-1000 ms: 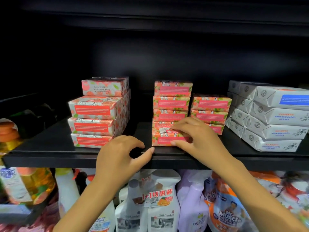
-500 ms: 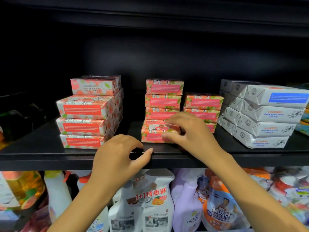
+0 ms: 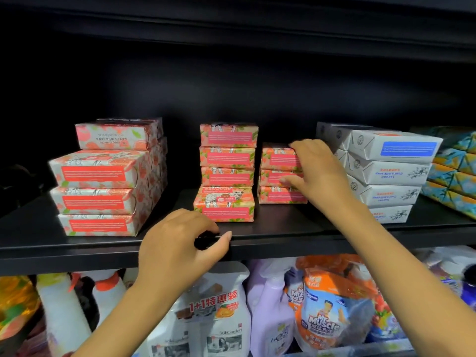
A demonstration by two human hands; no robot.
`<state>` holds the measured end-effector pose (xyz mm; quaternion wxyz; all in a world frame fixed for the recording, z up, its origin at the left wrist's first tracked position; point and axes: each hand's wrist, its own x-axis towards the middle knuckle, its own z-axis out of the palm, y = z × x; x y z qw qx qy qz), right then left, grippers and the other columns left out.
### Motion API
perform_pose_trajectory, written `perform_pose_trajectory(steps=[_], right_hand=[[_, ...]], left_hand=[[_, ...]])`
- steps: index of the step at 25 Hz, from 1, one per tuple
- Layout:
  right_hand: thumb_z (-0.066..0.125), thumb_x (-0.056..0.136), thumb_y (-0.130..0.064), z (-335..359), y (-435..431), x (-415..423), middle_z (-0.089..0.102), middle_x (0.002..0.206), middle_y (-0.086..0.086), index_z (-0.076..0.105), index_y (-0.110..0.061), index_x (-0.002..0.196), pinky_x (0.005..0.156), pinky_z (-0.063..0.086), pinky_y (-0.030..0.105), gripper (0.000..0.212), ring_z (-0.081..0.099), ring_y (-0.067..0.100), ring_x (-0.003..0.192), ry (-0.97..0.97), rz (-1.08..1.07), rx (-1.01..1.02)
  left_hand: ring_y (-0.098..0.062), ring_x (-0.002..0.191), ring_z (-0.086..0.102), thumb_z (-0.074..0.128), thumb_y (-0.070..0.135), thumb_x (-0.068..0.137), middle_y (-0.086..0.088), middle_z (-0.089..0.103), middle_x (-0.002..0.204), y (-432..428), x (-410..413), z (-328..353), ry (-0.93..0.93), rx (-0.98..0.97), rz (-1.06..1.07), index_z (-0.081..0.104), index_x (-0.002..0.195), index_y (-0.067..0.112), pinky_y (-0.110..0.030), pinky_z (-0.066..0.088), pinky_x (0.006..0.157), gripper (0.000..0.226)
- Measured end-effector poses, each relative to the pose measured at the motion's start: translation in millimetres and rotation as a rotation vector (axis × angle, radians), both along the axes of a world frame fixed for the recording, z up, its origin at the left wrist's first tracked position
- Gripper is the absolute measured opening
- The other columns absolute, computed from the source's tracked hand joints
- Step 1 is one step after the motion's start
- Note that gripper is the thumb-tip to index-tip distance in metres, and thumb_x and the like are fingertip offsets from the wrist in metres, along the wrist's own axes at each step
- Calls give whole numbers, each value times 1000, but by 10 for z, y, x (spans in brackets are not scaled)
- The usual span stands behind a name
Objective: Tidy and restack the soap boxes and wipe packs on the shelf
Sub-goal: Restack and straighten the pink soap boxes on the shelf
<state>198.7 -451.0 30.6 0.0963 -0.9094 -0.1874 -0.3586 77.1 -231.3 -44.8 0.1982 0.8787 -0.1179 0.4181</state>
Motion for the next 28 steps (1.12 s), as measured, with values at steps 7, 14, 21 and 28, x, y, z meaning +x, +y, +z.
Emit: perform_pose_trajectory(steps=[7, 14, 21, 28], right_hand=[[74, 71, -13, -70, -78, -336, 59, 108, 9, 55, -9, 110, 73, 45, 38, 43, 50, 27, 102, -188, 142, -31], [75, 74, -16, -444, -502, -843, 63, 97, 3, 63, -10, 100, 60, 40, 27, 30, 56, 25, 91, -132, 165, -37], [77, 70, -13, -545, -788, -961, 65, 98, 4, 64, -10, 102, 61, 50, 36, 34, 60, 29, 91, -92, 124, 0], [78, 71, -14, -604, -889, -961, 65, 100, 2, 64, -12, 104, 64, 46, 32, 36, 59, 25, 92, -110, 117, 41]], left_hand=[[-11, 70, 63, 51, 54, 74, 10, 68, 70, 6, -44, 84, 45, -35, -37, 73, 70, 19, -36, 53, 59, 41], [-16, 84, 66, 65, 32, 78, 1, 71, 87, -239, 48, 612, -195, 45, -176, 73, 88, 11, -31, 52, 74, 24], [-20, 118, 51, 67, 33, 84, -1, 54, 131, -859, 792, 855, 227, 420, -129, 48, 131, 16, -35, 45, 95, 53], [-24, 112, 55, 67, 25, 85, -2, 58, 121, -1025, 1105, 791, 268, 571, 91, 51, 126, 17, -38, 50, 85, 44]])
